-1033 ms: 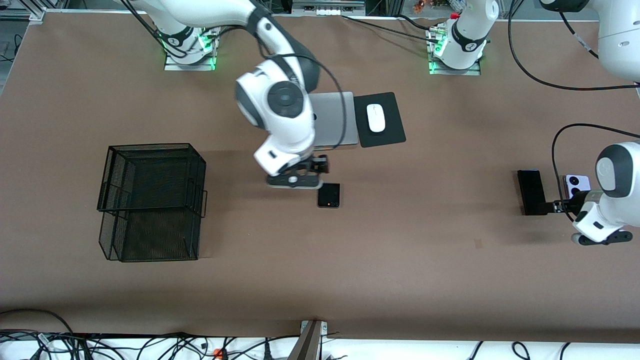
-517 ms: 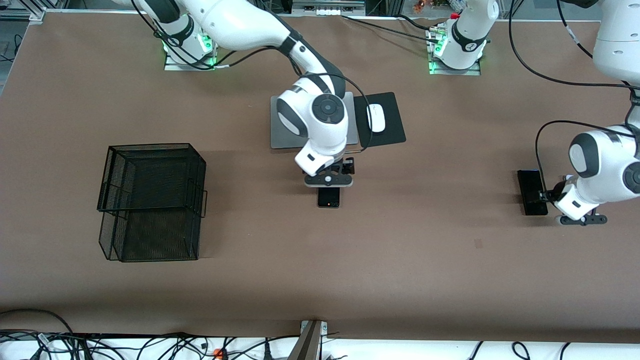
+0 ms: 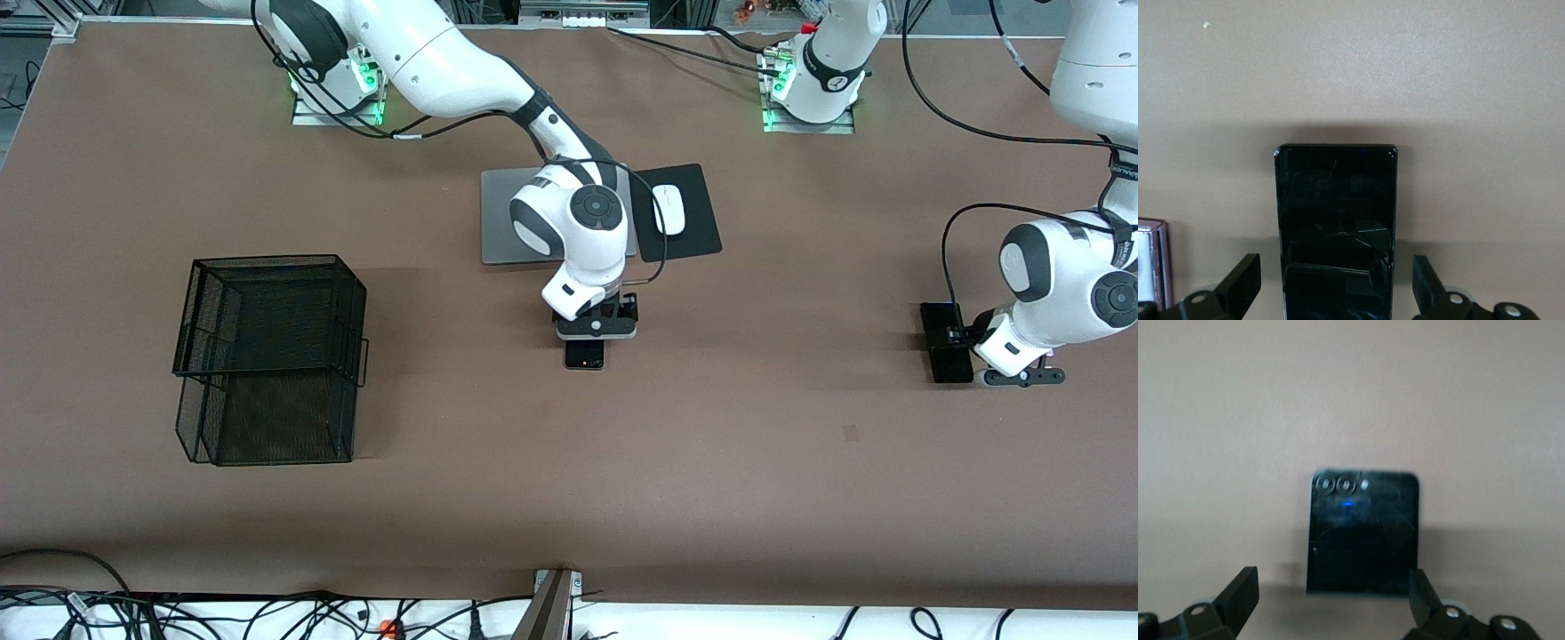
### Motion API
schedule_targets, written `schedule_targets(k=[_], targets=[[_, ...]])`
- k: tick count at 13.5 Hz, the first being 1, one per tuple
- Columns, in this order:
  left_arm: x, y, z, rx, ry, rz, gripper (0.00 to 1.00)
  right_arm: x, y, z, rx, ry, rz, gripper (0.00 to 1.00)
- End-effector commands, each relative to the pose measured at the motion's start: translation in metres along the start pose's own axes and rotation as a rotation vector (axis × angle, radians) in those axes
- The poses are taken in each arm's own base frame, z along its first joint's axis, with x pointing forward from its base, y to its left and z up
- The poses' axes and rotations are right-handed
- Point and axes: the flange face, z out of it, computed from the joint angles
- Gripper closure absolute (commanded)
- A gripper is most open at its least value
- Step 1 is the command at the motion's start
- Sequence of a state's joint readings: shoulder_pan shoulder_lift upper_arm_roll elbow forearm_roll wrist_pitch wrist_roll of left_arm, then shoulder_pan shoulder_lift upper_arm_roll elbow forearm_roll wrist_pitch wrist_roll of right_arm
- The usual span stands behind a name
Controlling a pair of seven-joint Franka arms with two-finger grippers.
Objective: Place phones with both arms
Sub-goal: 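Grasp the flip phone with the right gripper while the left grasps the bar phone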
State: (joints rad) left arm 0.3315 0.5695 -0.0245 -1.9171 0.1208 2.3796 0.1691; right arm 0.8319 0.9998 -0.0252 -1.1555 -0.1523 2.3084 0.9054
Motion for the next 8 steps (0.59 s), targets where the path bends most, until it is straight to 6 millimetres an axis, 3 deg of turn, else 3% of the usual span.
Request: schedule_targets(k=[1, 8], targets=[[-0.007, -0.001, 0.004, -0.005, -0.001, 0.013, 0.0, 0.021, 0.011, 0.002, -0.008, 0.053, 0.004, 0.0], [-0.008, -0.007, 0.021, -0.009, 0.009, 0.002, 0.0, 0.012, 0.008, 0.022, 0.004, 0.046, 0.013, 0.0]])
